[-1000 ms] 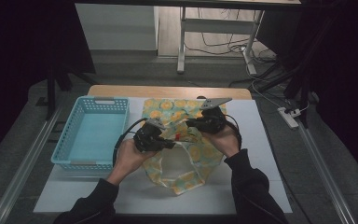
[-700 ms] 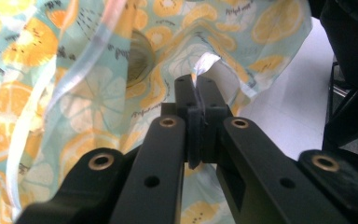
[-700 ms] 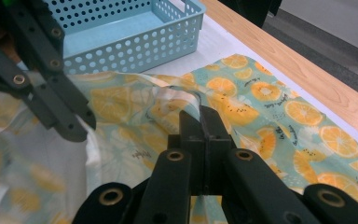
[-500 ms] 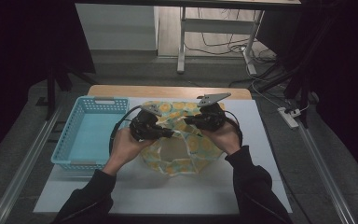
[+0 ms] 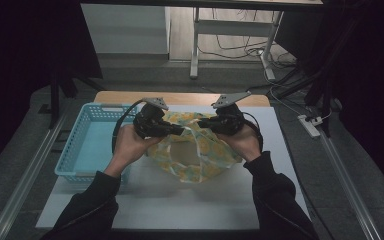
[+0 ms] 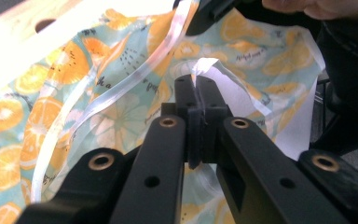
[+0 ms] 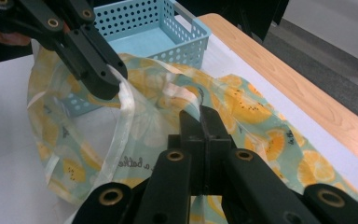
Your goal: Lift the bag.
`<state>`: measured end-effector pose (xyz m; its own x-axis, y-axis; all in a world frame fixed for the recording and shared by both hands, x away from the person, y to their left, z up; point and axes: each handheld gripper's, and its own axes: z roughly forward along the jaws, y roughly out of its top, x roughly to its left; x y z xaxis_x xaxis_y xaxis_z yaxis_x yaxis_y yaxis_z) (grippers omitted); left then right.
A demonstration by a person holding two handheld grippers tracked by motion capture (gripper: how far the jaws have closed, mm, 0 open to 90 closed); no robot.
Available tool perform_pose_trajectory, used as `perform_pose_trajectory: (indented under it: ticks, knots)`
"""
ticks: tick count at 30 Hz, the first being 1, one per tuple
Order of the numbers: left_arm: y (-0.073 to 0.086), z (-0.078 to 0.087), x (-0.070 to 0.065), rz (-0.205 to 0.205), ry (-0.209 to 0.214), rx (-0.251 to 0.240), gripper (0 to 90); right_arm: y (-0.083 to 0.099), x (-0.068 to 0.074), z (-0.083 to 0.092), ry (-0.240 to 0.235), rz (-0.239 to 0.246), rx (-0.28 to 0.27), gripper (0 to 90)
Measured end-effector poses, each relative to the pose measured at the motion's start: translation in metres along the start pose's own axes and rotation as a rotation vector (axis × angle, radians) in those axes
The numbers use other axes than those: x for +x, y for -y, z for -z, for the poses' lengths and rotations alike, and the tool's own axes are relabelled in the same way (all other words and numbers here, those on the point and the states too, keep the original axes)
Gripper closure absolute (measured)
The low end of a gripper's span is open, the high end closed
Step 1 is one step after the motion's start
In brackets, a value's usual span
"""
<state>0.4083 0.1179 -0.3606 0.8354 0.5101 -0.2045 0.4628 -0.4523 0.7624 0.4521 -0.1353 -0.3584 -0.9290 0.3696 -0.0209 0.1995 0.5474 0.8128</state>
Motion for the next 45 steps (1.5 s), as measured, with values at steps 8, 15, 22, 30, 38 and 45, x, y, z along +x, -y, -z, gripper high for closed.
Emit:
perform_pose_trajectory:
  ticks: [8, 15, 22, 30, 38, 45]
  knots:
    - [-0.014, 0.017, 0.000, -0.012, -0.004, -0.046, 89.8, -0.019, 0.006, 0.005, -0.005, 0.021, -0.011, 90.0]
    - [-0.028, 0.030, 0.000, -0.014, 0.002, -0.092, 89.8, -0.034, 0.008, 0.010, -0.005, 0.030, -0.018, 90.0]
    - [-0.043, 0.043, 0.005, -0.019, -0.016, -0.120, 89.8, -0.046, 0.007, 0.017, 0.005, 0.038, -0.028, 90.0]
    - [-0.061, 0.057, 0.003, -0.029, -0.042, -0.147, 89.8, -0.065, 0.007, 0.029, 0.032, 0.052, -0.046, 90.0]
    - [-0.076, 0.073, 0.001, -0.040, -0.059, -0.188, 89.8, -0.086, 0.008, 0.041, 0.058, 0.075, -0.063, 90.0]
    - [-0.088, 0.085, -0.001, -0.049, -0.089, -0.213, 89.8, -0.100, 0.009, 0.050, 0.079, 0.087, -0.079, 90.0]
